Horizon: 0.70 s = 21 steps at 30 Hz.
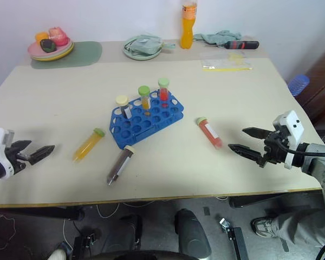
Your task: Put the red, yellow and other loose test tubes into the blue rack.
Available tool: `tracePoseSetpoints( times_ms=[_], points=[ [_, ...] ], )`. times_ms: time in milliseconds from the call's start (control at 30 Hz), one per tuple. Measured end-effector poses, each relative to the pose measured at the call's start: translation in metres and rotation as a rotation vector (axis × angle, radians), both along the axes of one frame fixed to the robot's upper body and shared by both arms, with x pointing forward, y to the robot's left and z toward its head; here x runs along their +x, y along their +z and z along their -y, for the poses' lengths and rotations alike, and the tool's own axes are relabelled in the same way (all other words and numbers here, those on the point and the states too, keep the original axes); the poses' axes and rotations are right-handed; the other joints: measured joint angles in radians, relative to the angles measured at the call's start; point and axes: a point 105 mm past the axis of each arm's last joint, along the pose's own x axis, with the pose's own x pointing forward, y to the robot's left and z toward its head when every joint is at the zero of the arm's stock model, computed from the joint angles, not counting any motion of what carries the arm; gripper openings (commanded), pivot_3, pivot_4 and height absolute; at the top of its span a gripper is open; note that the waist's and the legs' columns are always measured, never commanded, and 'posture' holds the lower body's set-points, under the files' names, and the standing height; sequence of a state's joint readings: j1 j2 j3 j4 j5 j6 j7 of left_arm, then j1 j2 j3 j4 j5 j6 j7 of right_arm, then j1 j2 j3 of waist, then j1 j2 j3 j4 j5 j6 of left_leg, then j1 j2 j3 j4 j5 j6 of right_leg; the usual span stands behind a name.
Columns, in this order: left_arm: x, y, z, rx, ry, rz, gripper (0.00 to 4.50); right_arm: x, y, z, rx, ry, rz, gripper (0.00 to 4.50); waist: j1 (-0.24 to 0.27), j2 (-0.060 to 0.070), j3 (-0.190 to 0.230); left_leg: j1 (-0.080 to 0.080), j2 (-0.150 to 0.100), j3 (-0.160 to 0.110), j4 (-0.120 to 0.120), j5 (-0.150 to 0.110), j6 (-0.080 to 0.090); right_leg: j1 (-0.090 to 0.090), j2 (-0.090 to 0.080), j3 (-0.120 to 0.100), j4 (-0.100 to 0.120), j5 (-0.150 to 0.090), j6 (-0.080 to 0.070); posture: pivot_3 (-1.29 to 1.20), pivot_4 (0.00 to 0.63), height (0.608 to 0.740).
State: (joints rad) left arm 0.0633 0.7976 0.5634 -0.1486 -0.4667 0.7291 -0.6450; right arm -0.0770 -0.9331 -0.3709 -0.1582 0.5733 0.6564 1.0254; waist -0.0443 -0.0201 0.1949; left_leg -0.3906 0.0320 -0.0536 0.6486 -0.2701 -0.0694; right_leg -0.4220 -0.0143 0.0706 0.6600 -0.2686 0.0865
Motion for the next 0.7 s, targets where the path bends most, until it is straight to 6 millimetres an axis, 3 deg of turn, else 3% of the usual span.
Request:
tracePoseSetpoints(
  times_ms=[267, 500, 600, 700],
  points=[
    [0.009, -0.001, 0.008, -0.047, 0.025, 0.029, 4.38, 0.001, 0.003, -0.006, -0.021, -0.011, 0.029, 4.50, 0.002, 0.000, 0.000, 0.000, 0.000, 0.000, 0.001, 0.000, 0.000, 0.000, 0.000, 0.000, 0.000, 0.000, 0.000, 0.00, 0.150, 0.740],
    [0.015, 0.004, 0.017, -0.074, 0.013, 0.066, 4.38, 0.004, -0.007, -0.009, -0.058, -0.074, 0.004, 4.50, 0.000, 0.000, 0.000, 0.000, 0.000, 0.000, 0.001, 0.000, 0.000, 0.000, 0.000, 0.000, 0.001, 0.000, 0.000, 0.00, 0.150, 0.740],
    [0.021, 0.015, 0.021, -0.080, -0.005, 0.107, 4.38, 0.015, -0.005, -0.015, -0.096, -0.098, 0.016, 4.50, 0.000, 0.000, 0.000, 0.000, 0.000, 0.000, 0.002, 0.000, 0.000, 0.000, 0.000, 0.000, 0.002, 0.000, 0.000, 0.00, 0.150, 0.740],
    [0.030, 0.029, 0.042, -0.118, -0.097, 0.174, 4.38, 0.033, 0.010, -0.022, -0.143, -0.137, 0.068, 4.50, 0.001, 0.000, 0.000, 0.000, 0.000, 0.000, 0.002, 0.000, 0.000, 0.000, 0.000, 0.000, 0.002, 0.000, 0.000, 0.00, 0.150, 0.740]
  ],
)
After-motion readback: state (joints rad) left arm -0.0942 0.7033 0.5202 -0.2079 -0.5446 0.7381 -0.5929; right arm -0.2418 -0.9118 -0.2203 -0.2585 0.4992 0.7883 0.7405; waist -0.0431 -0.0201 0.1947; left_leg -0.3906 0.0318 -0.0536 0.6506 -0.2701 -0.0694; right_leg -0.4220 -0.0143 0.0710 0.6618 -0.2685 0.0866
